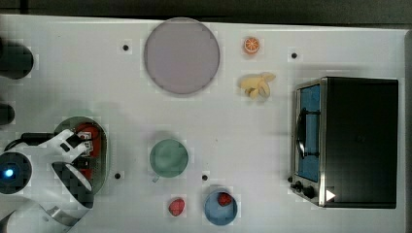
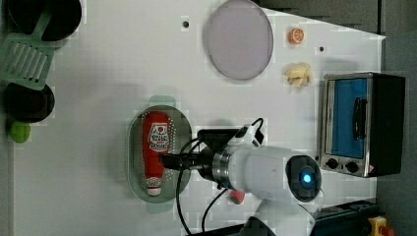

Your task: Pick ketchup from strainer and place it on the table

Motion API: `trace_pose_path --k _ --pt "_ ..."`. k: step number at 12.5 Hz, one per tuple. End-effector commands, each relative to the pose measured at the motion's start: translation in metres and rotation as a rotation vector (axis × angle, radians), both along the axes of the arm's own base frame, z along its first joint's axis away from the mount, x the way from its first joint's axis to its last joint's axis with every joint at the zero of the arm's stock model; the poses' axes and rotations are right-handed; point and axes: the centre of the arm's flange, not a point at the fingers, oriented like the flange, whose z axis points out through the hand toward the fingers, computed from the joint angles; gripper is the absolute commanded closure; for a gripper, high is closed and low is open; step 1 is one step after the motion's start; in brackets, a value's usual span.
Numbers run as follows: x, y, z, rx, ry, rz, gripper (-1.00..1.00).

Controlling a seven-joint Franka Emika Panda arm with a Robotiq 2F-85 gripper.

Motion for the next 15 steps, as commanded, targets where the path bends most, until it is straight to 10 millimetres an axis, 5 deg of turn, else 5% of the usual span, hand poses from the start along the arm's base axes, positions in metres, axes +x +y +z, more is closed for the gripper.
trace_pose_path --k 1,8,9,12,15 --pt "0.003 0.006 -0.021 0.031 0.021 -0.089 -1.0" --pt "0.011 0.003 -0.08 0.032 0.039 -0.06 -1.0" --pt "0.014 0.003 -0.088 0.028 0.044 -0.06 -0.91" --pt "0.021 0.014 -0.105 0.045 0.05 -0.06 -0.18" --pt "0.026 0.02 -0.094 0.048 0.031 -0.054 -0.13"
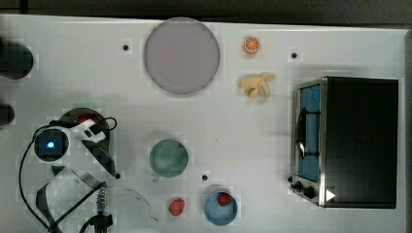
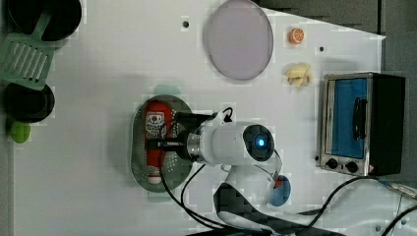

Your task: Pick ketchup from strainer and place it on the table

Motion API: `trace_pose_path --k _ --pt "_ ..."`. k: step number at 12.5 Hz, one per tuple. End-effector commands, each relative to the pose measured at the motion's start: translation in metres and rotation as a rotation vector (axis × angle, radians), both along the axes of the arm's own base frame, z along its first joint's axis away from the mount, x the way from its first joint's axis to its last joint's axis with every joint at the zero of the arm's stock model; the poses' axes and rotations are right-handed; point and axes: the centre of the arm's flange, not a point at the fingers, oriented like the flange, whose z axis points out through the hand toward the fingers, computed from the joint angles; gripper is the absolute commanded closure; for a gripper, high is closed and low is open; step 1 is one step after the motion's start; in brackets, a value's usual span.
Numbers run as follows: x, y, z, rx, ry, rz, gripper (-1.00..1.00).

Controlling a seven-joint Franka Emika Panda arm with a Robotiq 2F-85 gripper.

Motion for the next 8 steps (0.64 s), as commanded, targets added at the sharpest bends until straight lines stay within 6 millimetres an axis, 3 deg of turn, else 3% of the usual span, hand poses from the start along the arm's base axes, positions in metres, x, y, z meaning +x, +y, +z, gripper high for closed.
trace_pose_path --k 1,4,8 --pt "-0.007 0.021 0.027 -0.011 -0.042 0.012 -0.13" --pt "-0.007 0.019 0.072 -0.081 -0.067 0.023 -0.13" --pt "0.007 0.009 0.166 -0.071 -0.124 -0.1 -0.13"
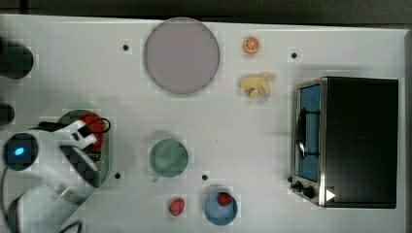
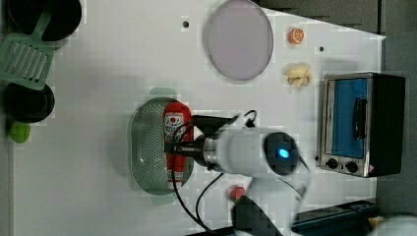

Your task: Pick ketchup from strainer and place it on the table

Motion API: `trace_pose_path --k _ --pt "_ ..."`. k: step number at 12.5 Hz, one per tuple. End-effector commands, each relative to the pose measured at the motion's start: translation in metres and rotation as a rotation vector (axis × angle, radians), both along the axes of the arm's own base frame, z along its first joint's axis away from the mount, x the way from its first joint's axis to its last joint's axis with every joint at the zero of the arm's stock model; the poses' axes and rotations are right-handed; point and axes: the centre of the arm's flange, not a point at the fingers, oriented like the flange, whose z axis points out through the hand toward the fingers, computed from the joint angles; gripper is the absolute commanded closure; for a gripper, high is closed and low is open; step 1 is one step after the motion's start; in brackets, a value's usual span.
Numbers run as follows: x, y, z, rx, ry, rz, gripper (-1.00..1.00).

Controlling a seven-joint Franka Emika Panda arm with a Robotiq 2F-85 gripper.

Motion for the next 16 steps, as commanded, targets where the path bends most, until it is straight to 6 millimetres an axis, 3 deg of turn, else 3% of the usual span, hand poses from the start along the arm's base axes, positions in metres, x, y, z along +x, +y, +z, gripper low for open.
trace_pose_path --k 1,4,8,12,16 --pt "0.018 0.007 0.101 0.049 -0.123 -0.087 -0.13" --pt "0.042 -0.038 0.151 -0.032 -0.127 -0.084 -0.13" --pt "0.086 -0.126 0.193 -0.106 -0.079 -0.03 -0.13" --pt "0.123 -0.236 0.206 -0.123 -0.08 -0.089 -0.13" --pt "0.136 -0.34 0.201 -0.135 -0.06 -0.145 -0.13"
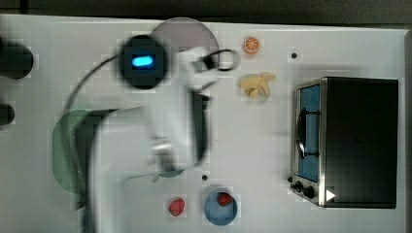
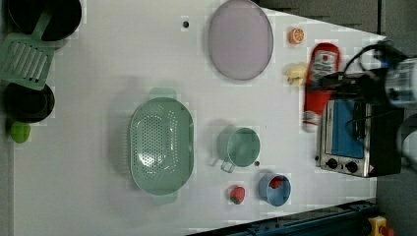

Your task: Pick ketchup from strainer and place it on the table

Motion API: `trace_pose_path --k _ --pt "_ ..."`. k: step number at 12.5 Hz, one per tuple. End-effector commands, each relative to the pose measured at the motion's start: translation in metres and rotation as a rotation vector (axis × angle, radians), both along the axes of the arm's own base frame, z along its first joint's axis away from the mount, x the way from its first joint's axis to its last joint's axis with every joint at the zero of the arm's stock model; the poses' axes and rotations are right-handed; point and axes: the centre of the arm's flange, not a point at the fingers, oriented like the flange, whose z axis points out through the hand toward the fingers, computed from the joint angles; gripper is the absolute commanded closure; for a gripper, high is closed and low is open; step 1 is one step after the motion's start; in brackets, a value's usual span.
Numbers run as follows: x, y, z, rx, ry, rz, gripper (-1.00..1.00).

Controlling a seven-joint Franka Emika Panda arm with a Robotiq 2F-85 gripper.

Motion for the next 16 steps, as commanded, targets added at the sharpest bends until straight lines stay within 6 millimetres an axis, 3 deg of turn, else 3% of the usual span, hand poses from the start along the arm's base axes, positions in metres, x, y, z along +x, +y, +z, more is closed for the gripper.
trace_pose_path --k 1,3,6,12,16 --pt "-0.005 -0.055 0.007 -0.005 0.013 0.061 -0.13" --pt "-0.013 -0.087 -0.013 -0.004 0.051 0.028 -0.13" --pt "-0.028 -0.111 -0.049 0.0 0.089 -0.016 -0.13" --pt "-0.069 -0.105 -0.149 0.017 0.062 -0.005 -0.13" --pt "-0.072 -0.098 -0.202 0.039 0.047 0.007 -0.19"
